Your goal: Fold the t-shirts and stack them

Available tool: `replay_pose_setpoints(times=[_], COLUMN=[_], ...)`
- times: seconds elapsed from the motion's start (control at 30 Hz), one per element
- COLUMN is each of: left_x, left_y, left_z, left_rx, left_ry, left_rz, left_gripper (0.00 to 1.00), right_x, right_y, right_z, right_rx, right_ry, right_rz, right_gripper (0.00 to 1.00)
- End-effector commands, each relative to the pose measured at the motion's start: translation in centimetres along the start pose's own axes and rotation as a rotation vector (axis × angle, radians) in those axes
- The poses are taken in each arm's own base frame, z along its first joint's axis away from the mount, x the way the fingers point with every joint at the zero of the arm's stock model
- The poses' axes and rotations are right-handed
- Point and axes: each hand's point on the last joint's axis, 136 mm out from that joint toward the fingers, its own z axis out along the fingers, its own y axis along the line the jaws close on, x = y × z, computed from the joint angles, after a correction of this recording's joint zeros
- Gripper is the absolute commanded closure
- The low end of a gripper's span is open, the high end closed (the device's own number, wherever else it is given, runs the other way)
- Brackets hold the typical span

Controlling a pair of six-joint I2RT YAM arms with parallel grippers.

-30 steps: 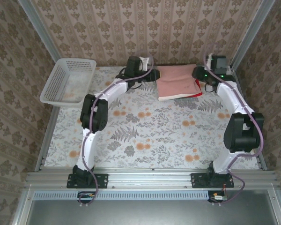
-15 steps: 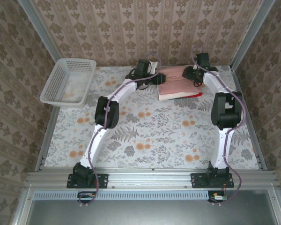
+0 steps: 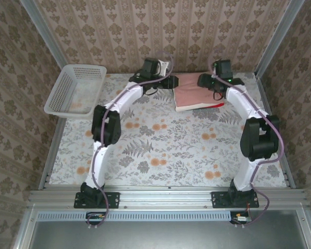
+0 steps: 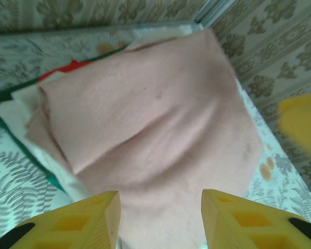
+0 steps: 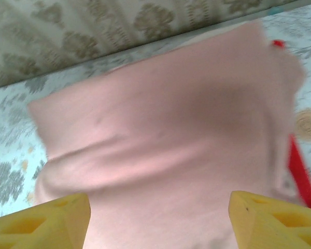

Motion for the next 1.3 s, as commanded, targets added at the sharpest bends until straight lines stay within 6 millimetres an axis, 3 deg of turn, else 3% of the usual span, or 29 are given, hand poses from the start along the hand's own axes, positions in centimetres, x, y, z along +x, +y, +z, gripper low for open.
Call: replay_pose_setpoints(times=[0.0, 0.03, 0.07, 0.17, 0.23, 0.33, 0.43, 0.53, 0.7, 0.97, 1.27], left_x=[-2.9, -1.6, -1.5, 2.2, 5.9, 10.8, 14.5, 16.9, 18.9, 18.9, 18.3], left_y=[-0.7, 0.8, 1.8, 5.0, 6.8, 8.5, 8.7, 8.8, 9.0, 8.7, 8.4], left_z=[-7.0, -8.5, -11.0, -18.0, -22.3, -27.3, -29.9, -31.2, -31.6, -30.7, -30.7], left_rx=[-0.053, -0.09, -0.121, -0.264, -0.371, -0.53, -0.579, -0.611, -0.618, -0.564, -0.55], left_ry=[-0.118, -0.127, -0.166, -0.229, -0.251, -0.266, -0.282, -0.281, -0.259, -0.26, -0.269], left_rz=[0.033, -0.008, -0.033, -0.136, -0.185, -0.223, -0.244, -0.257, -0.262, -0.255, -0.243], left_gripper=[0.51, 0.5, 0.49, 0.42, 0.4, 0.33, 0.3, 0.29, 0.28, 0.28, 0.28], right_x=[2.0, 2.8, 3.2, 4.9, 5.3, 5.4, 5.6, 5.2, 4.4, 4.9, 4.2], right_y=[4.4, 5.8, 6.8, 9.9, 11.4, 13.2, 14.4, 14.2, 13.3, 8.8, 3.6], right_z=[-0.4, -0.3, -0.3, 0.6, 1.7, 3.2, 5.5, 7.0, 7.8, 12.1, 12.1], right_rx=[0.032, 0.06, 0.089, 0.192, 0.32, 0.577, 0.725, 0.783, 0.818, 0.91, 0.928], right_ry=[-0.055, -0.066, -0.076, -0.088, -0.107, -0.142, -0.14, -0.13, -0.123, -0.022, 0.072], right_rz=[-0.188, -0.256, -0.309, -0.495, -0.628, -0.854, -0.984, -1.016, -1.023, -1.097, -1.039], right_gripper=[0.24, 0.21, 0.17, 0.01, 0.0, 0.0, 0.0, 0.0, 0.0, 0.0, 0.0])
